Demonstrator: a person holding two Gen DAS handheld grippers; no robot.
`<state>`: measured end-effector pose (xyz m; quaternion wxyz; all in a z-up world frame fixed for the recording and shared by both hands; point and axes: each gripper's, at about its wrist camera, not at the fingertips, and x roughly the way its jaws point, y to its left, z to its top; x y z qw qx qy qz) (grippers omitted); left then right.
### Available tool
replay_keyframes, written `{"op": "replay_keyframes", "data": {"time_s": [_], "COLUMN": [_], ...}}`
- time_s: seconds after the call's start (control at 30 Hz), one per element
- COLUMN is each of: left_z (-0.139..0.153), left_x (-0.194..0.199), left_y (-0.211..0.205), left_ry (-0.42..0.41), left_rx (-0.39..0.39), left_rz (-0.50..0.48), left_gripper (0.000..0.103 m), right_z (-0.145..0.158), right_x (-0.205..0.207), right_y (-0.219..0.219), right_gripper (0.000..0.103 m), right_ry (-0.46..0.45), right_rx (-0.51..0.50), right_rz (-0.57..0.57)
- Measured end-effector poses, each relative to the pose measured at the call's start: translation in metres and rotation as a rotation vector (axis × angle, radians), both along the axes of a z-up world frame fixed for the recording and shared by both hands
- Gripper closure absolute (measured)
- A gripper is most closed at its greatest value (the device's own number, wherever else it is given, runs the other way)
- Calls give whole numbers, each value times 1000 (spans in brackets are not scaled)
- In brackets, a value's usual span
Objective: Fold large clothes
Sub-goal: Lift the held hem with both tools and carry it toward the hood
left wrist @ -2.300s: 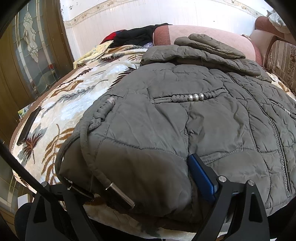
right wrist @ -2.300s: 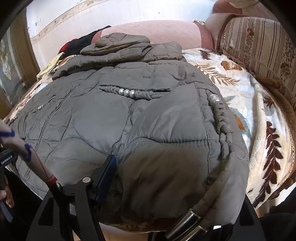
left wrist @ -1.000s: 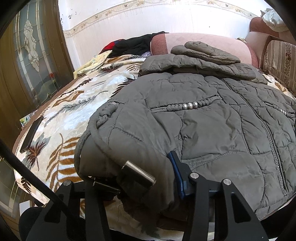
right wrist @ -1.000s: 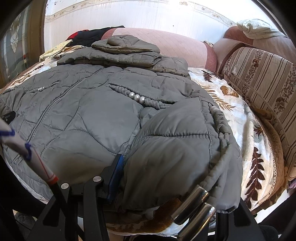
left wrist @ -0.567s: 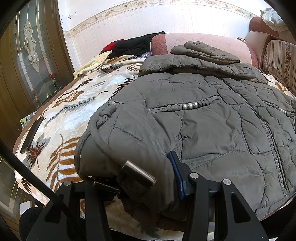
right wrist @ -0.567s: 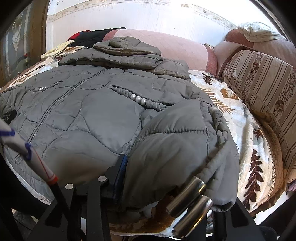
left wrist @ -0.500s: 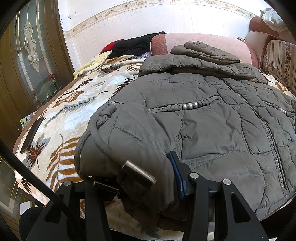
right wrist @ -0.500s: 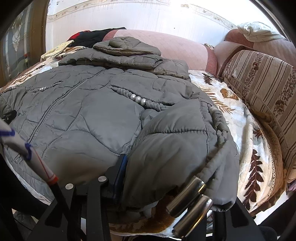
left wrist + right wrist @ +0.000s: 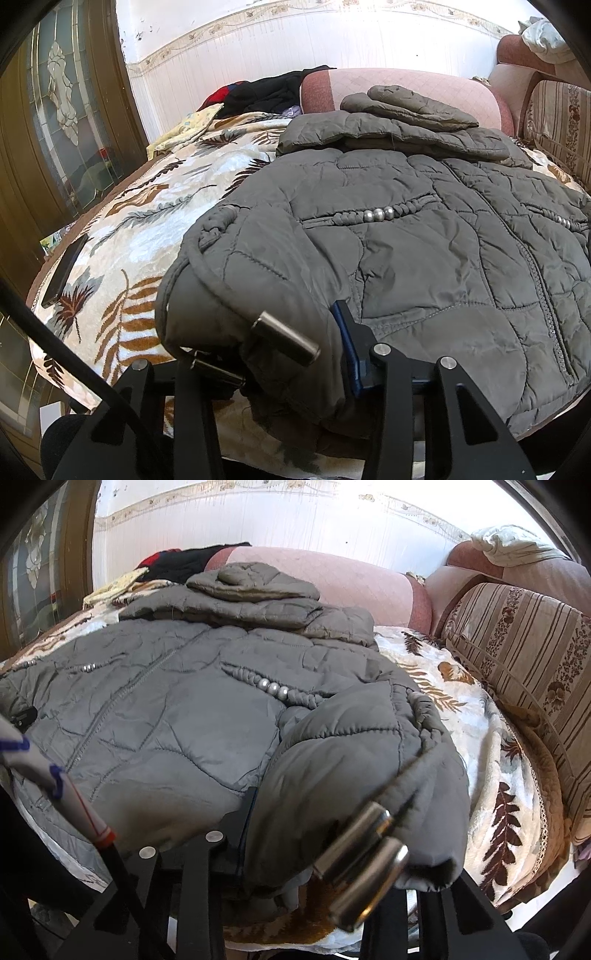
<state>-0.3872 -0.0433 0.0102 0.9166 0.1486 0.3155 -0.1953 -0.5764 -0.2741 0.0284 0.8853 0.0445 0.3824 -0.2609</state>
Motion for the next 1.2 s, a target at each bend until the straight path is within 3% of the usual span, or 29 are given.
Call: {"op": "replay_keyframes", "data": {"time_s": [0.13, 0.3, 0.5, 0.67, 0.8, 0.9, 1.03, 1.1, 1.2], "left_z": [12, 49, 110, 181, 227, 249, 256, 253, 246], "left_x": [2, 9, 36, 87, 140, 197, 258, 284, 313], "left_y": [2, -3, -25, -61, -102, -145, -184, -194, -195], "left_ry": [3, -49, -137, -185, -243, -214, -224, -243, -232], "left_rx": [-21, -61, -119, -176, -174, -155, -136, -110, -117], "left_rz": [-4, -33, -64, -95, -86, -84, -16, 35, 68], "left_gripper": [66, 70, 71, 71, 71, 71, 65, 51, 51], "right_z": [11, 34, 87, 139, 181, 197, 189, 176, 155], "right_x": [-5, -8, 7, 42, 98, 155, 237, 278, 314], "right_y": [-1, -7, -18, -50, -96, -136, -192, -221, -256], "right_gripper": [68, 70, 71, 71, 72, 72, 72, 72, 72], "right_ry": [-37, -106, -222, -306, -354, -342, -282, -235, -182], "right_rx": [-6, -3, -52, -77, -58, -39, 3, 14, -2], "right_rz": [5, 17, 45, 63, 54, 37, -20, -62, -131]}}
